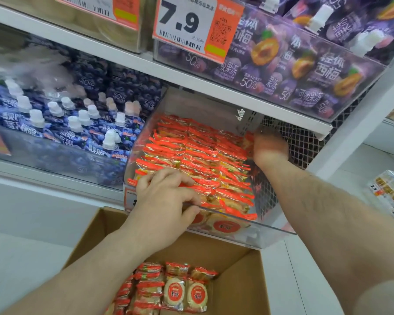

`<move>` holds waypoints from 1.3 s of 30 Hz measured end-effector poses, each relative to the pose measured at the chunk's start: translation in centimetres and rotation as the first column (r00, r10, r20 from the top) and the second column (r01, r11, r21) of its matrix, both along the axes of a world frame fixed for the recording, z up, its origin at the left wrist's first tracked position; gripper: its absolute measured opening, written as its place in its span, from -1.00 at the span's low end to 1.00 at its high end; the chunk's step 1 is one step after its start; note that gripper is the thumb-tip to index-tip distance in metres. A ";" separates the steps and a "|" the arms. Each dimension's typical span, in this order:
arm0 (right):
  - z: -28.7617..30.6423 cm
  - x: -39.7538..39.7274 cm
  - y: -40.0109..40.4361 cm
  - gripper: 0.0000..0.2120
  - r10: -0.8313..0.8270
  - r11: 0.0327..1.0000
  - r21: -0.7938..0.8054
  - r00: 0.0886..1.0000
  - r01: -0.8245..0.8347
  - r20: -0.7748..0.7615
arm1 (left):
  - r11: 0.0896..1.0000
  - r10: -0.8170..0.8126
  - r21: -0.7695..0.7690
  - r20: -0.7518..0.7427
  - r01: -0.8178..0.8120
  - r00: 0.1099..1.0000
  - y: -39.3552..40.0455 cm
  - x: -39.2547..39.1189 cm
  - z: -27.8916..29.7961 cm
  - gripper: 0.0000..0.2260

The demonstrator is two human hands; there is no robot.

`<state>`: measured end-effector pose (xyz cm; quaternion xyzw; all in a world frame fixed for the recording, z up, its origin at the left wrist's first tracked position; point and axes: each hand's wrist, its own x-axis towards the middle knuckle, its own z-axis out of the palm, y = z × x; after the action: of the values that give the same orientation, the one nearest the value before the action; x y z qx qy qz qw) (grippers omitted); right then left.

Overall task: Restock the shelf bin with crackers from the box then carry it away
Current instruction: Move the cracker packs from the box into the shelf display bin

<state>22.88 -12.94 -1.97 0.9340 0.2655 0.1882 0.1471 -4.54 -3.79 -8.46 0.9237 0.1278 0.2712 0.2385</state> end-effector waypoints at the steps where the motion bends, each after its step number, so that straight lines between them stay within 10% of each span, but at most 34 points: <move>1: -0.3 -0.1 0.1 -0.65 0.009 1.000 0.028 1.000 -0.008 -0.024 | 1.000 0.001 0.001 0.001 -0.001 1.000 0.0 0.0 0.0 -0.94; 15: 0.1 0.0 -0.3 -0.68 -0.029 0.996 0.058 0.886 0.063 -0.464 | 0.999 -0.004 -0.038 0.044 0.006 0.999 -0.2 -0.1 0.3 -0.93; 19: 1.3 -2.1 -1.3 -0.65 0.042 0.958 0.275 0.908 0.082 -0.416 | 0.989 -0.023 -0.142 0.083 0.035 0.996 -0.4 -0.7 1.1 -0.86; 23: 2.1 -7.9 -2.8 -0.68 0.270 0.720 0.693 0.936 -0.039 -0.227 | 0.979 -0.122 -0.137 0.209 0.153 0.970 -1.0 -1.3 1.9 -0.87; 27: 0.7 -14.8 -4.2 -0.80 0.444 0.547 0.794 0.896 -0.266 -0.005 | 0.932 -0.308 -0.203 -0.008 0.300 0.951 -2.1 -1.9 1.5 -0.90; 33: -5.5 -21.1 -7.1 -0.86 0.799 0.227 0.643 0.517 -0.731 0.306 | 0.905 -0.421 -0.287 -0.512 0.313 0.749 -1.8 -1.8 -3.7 -0.79; 35: -9.5 -21.4 -7.8 -0.88 0.812 0.316 0.692 0.562 -0.649 0.157 | 0.917 -0.399 -0.292 -0.624 0.273 0.672 -1.7 -2.3 -5.2 -0.89; 39: -18.6 -19.2 -8.0 -0.88 0.294 0.928 0.366 0.725 -0.062 -0.622 | 0.929 -0.367 -0.316 -0.711 0.194 0.600 -1.2 -2.7 -6.7 -0.80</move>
<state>3.69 -20.94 -20.57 0.9196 0.3557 -0.1044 -0.1303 -7.26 -5.03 -15.14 0.9297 0.0957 -0.1965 0.2965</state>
